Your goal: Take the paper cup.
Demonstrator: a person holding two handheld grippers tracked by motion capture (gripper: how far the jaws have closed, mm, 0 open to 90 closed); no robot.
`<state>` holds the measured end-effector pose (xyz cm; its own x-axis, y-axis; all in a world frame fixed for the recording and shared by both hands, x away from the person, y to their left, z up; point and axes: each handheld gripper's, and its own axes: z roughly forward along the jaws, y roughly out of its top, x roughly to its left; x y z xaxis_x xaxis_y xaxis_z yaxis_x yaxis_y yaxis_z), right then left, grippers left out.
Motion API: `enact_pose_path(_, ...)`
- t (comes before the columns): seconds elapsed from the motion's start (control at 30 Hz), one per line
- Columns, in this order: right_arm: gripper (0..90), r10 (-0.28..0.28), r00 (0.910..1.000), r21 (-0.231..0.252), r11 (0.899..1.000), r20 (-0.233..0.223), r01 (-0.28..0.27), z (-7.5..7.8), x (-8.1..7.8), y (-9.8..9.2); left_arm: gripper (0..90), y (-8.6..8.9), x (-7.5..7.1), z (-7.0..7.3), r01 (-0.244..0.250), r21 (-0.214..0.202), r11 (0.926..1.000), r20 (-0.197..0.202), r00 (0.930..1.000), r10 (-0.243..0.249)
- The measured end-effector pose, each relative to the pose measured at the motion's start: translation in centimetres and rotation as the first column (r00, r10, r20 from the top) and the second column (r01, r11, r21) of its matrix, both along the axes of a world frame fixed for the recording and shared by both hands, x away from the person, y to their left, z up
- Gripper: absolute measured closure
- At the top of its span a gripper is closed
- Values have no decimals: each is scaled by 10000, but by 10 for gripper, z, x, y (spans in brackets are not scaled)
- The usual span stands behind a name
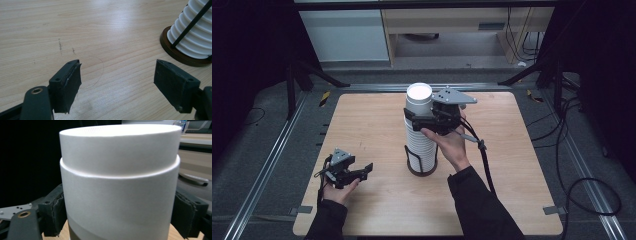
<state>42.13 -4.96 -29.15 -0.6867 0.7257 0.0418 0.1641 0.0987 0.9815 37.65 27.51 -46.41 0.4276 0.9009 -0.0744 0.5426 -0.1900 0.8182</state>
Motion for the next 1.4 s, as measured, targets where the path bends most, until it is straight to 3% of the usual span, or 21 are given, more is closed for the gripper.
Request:
enact_pose_path(0.23,166,-35,9999,-10,10000,104,35,3,-1,0,212,0,0,0,6,16,10000,-21,10000,-6)
enact_pose_path(0.27,169,20,9995,256,9997,311,-28,10,-3,-3,212,0,0,0,8,17,10000,-26,10000,-8)
enact_pose_path(0.33,169,51,9994,298,9995,334,-61,14,-4,-3,211,0,0,0,23,20,10000,-35,10000,-22)
enact_pose_path(0.47,171,91,9983,-50,9999,568,-88,26,-5,-2,211,-1,0,0,28,5,10000,-23,10000,-28)
enact_pose_path(0.83,175,191,9960,-36,9998,878,-188,46,-7,-5,212,0,0,0,46,-19,10000,-32,10000,-46)
enact_pose_path(1.4,178,253,9795,143,9995,1997,-287,98,-21,-20,220,0,0,1,59,-139,9999,-3,10000,-59)
